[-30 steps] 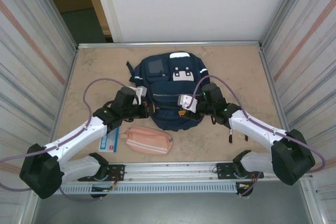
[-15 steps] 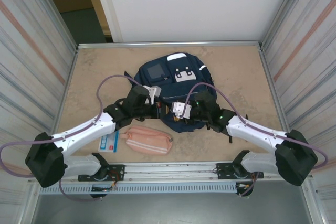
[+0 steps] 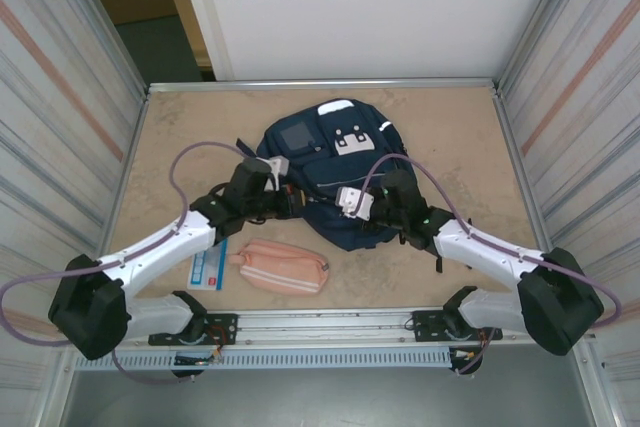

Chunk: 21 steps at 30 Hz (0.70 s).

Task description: Pack the student bag

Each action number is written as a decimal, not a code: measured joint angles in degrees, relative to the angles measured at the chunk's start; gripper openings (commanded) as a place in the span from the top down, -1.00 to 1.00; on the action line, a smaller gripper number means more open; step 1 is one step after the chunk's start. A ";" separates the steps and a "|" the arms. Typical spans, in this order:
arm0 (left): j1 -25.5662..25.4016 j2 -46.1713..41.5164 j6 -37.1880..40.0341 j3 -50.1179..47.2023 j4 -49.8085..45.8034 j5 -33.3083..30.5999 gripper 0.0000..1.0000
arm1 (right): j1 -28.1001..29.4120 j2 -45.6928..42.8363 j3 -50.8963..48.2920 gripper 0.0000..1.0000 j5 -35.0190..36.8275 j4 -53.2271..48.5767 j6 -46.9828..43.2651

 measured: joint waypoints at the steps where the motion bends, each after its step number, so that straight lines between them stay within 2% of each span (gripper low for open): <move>1: 1.73 -0.17 -0.46 -1.14 1.14 0.48 1.00 | -0.28 -0.35 -0.22 0.88 -0.70 0.15 0.33; 3: 4.35 -0.22 -1.81 -2.84 3.04 1.46 1.00 | -0.48 -0.63 -0.70 0.77 -2.23 0.24 0.79; 5: 4.63 -0.24 -2.80 -3.34 3.50 1.60 1.00 | -0.59 -0.59 -0.76 0.55 -3.41 -0.46 1.73; 8: 2.89 -0.24 -3.45 -3.10 3.34 1.03 1.00 | -0.68 -0.57 -0.74 0.30 -4.59 -1.81 2.67; 11: 0.96 -0.22 -3.43 -1.73 1.99 0.66 1.00 | -0.39 -0.57 -0.33 0.15 -6.67 -3.69 3.78; 17: -2.43 0.15 -3.45 1.20 -0.15 0.39 1.00 | 5.27 -1.42 2.93 0.00 -5.51 -6.95 5.88; 21: -2.97 1.57 -4.92 1.68 0.42 2.16 1.00 | 10.01 0.46 3.21 0.02 2.03 -2.32 8.04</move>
